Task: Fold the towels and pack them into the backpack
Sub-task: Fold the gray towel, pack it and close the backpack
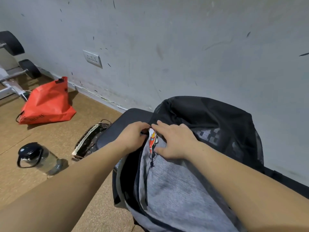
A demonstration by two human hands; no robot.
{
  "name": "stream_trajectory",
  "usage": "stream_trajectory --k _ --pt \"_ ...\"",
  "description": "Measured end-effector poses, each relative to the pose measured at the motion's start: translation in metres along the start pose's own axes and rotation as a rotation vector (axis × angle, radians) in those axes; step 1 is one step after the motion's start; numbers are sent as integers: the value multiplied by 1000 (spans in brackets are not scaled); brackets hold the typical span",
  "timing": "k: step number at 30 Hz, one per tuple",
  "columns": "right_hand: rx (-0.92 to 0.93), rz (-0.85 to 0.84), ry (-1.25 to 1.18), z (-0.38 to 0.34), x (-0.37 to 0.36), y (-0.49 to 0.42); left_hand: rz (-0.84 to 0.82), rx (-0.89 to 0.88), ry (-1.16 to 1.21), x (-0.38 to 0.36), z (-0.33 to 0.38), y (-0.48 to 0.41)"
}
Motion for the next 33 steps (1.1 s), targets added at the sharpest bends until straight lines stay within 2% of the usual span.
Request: stream_trajectory --k 3,6,11,15,19,21,25,27,29,30,31,33 --pt "-8 -87 18 2 -2 -9 20 28 -45 -4 -11 -6" --pt "-82 -116 -91 4 -1 -12 96 100 -12 -10 -19 -6" --pt "-112 -141 -121 -1 -2 -16 20 16 -160 0 -17 4" --pt "-128 -180 -31 -6 -8 -21 -209 -18 -353 33 -12 23" --pt "-136 -206 40 -9 -9 -23 -646 -16 -520 73 13 70" --pt "-127 -204 86 -11 -8 -22 -765 11 -537 80 28 95" --pt "-144 -151 7 -16 -1 -10 -555 31 -514 69 28 126" --pt "-115 99 -98 -32 5 10 -420 37 -443 63 18 137" --pt "25 379 -176 -61 0 45 -293 24 -413 57 12 151" --pt "109 387 -234 -78 -6 62 -213 -12 -441 54 10 157" --pt "159 288 -311 -94 -10 78 -134 -61 -475 51 9 162" --pt "162 -26 -468 -114 -27 95 -35 -121 -522 49 13 170"
Point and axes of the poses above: each hand's wrist, its own y-axis away from the middle knuckle, its own x-axis out of the back of the hand, z = x × y, the point moved 1 cm from there along -y, towards the middle knuckle, and after that the axes turned 2 degrees about z, right-handed, at the moved point
